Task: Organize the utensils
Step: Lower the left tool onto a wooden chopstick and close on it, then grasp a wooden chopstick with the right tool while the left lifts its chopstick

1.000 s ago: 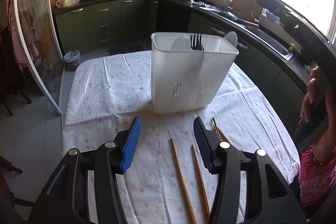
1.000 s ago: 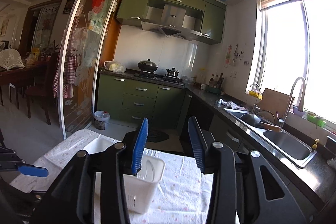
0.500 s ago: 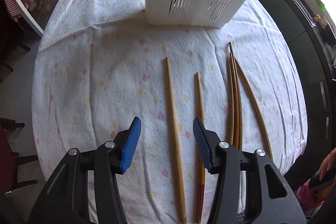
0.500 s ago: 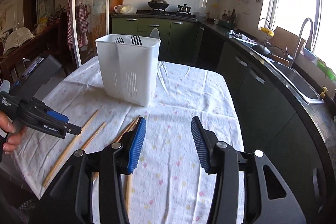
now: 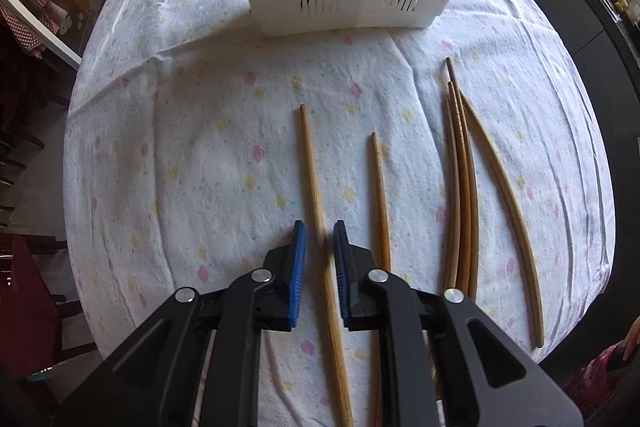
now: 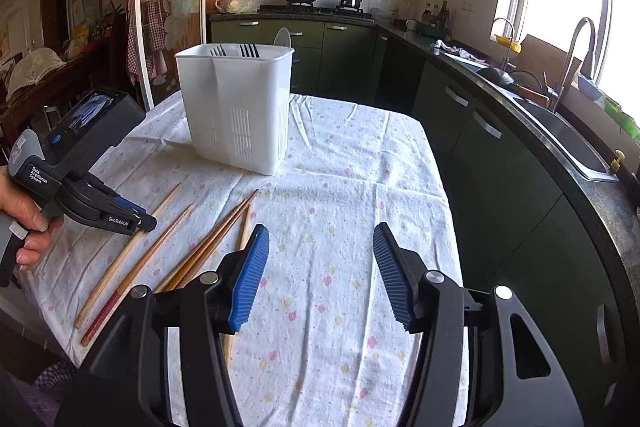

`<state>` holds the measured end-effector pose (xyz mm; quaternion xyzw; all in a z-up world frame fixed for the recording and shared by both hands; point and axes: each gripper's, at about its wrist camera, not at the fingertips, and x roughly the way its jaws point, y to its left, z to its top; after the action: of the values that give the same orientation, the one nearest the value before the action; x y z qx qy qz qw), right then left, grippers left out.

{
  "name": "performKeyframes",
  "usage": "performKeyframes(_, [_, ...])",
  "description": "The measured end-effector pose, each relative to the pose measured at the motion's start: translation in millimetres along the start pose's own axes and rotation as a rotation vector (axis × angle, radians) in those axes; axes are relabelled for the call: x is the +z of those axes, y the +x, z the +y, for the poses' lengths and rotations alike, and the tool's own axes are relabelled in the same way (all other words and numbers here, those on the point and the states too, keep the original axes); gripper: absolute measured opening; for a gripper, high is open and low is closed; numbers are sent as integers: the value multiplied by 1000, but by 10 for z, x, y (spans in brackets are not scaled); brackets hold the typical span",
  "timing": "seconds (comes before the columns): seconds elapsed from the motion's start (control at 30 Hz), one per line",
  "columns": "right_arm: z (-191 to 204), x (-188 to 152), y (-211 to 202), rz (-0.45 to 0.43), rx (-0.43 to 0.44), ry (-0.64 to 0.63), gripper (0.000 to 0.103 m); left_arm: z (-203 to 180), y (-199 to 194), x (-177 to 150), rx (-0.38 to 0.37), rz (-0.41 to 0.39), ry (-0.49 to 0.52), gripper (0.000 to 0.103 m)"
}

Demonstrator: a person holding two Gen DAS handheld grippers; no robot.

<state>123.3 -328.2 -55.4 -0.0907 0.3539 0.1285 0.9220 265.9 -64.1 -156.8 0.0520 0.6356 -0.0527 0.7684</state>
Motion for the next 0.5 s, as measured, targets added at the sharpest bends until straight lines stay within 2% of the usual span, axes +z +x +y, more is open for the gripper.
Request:
performKeyframes(0.13, [101,74,333,148,126,-14,56,-72,-3,1,-5,6,31,6])
performKeyframes(0.27, [199,143,764,323,249,-5,56,121,-96,-89,-26,5,7,6])
performKeyframes(0.33, [279,181,952,387,265,-13,53,213,-134,-115,-31,-11,1,6])
performKeyframes(0.43, [389,252,1150,457,280,-31,41,297,-202,-128,-39,-26,2,6])
performKeyframes(0.5, [469,283,1257,502,281,-49,37,329,-233,-149,-42,-31,4,6])
